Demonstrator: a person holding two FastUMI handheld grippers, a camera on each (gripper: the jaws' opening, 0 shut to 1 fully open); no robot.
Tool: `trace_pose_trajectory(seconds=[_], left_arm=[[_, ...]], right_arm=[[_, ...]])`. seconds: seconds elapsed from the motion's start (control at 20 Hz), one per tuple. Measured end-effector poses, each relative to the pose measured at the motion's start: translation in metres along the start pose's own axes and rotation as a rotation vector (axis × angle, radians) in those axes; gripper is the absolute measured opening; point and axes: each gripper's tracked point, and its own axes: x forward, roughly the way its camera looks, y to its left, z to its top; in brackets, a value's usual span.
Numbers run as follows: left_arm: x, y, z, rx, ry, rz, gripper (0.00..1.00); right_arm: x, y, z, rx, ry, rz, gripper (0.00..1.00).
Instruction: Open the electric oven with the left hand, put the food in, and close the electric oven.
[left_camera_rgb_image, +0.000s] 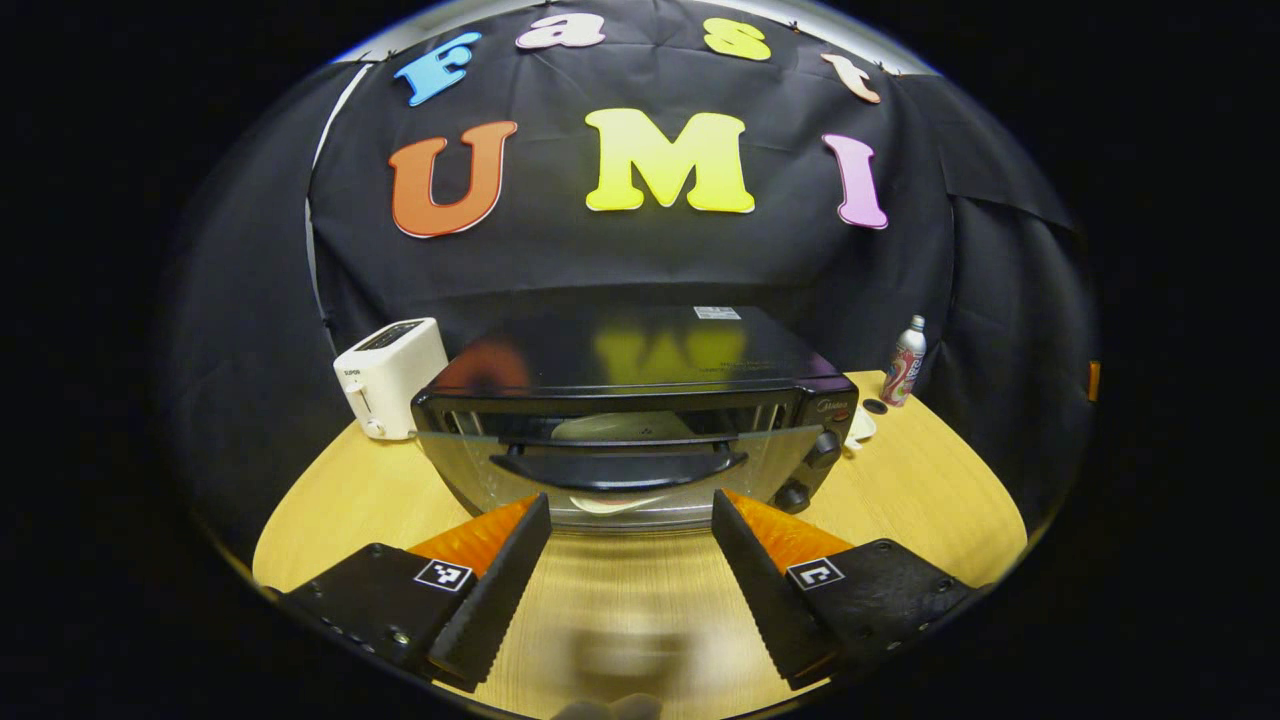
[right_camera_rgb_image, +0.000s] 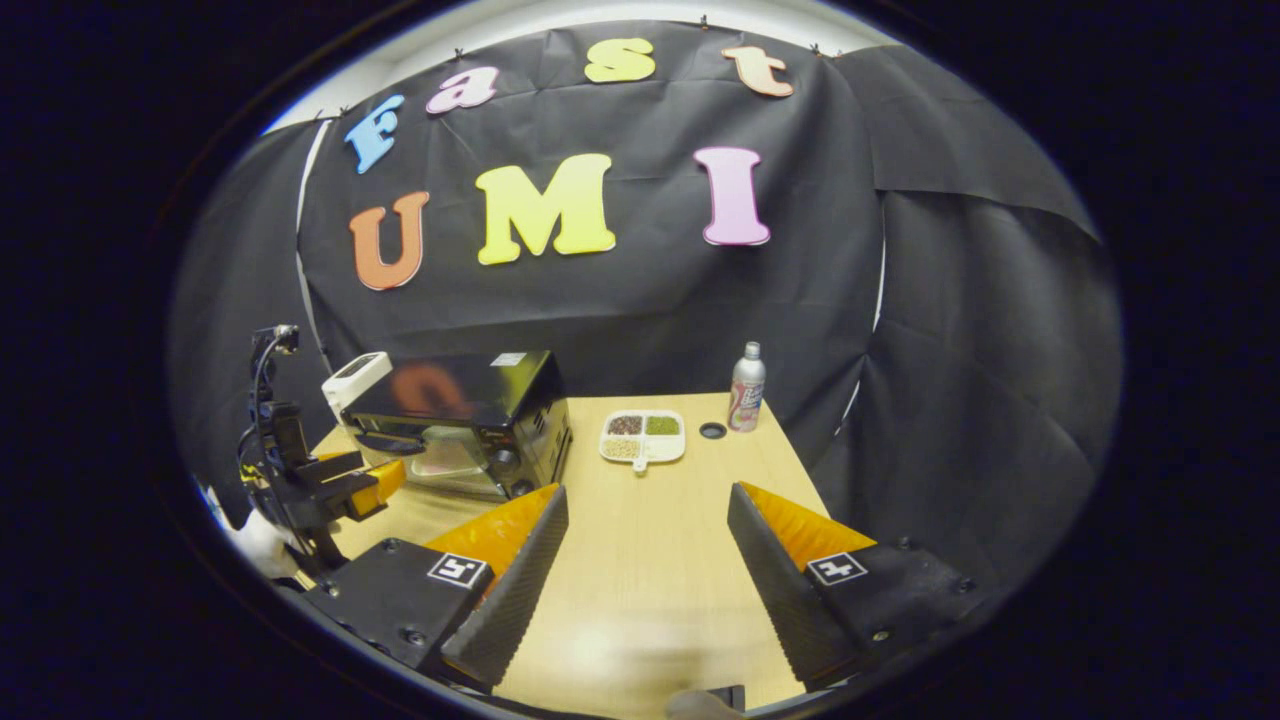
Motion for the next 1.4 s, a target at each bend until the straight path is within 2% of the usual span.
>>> trace_pose_trajectory(seconds=[0.4,0.7,0.9,0.95,1.0,1.25,1.3,1.4], left_arm=[[-0.008,-0.006,0.000,0.010,-0.010,0.000,0.98],[-0.046,-0.014,0.018,0.028,-0.060,0.030,0.98],[-0.108,-0.026,0.051,0.004,-0.145,0.083,0.98],[-0.127,-0.031,0.064,-0.003,-0.176,0.091,0.98],[-0.146,-0.036,0.076,-0.008,-0.207,0.091,0.98],[-0.245,-0.047,0.152,0.022,-0.396,0.059,0.98],[-0.265,-0.043,0.163,0.034,-0.423,0.057,0.98],[-0.298,-0.036,0.181,0.031,-0.470,0.036,0.96]], right_arm=[[-0.001,-0.001,0.000,0.002,0.000,0.015,0.96],[-0.012,-0.003,0.009,0.013,-0.030,0.061,0.96],[-0.031,0.001,0.035,-0.012,-0.096,0.145,0.96],[-0.038,0.002,0.043,-0.019,-0.113,0.166,1.00],[-0.049,0.003,0.048,-0.028,-0.139,0.174,0.96],[-0.100,0.005,0.086,-0.046,-0.271,0.155,0.96],[-0.112,0.005,0.091,-0.045,-0.292,0.142,1.00],[-0.134,0.010,0.099,-0.032,-0.339,0.123,0.96]])
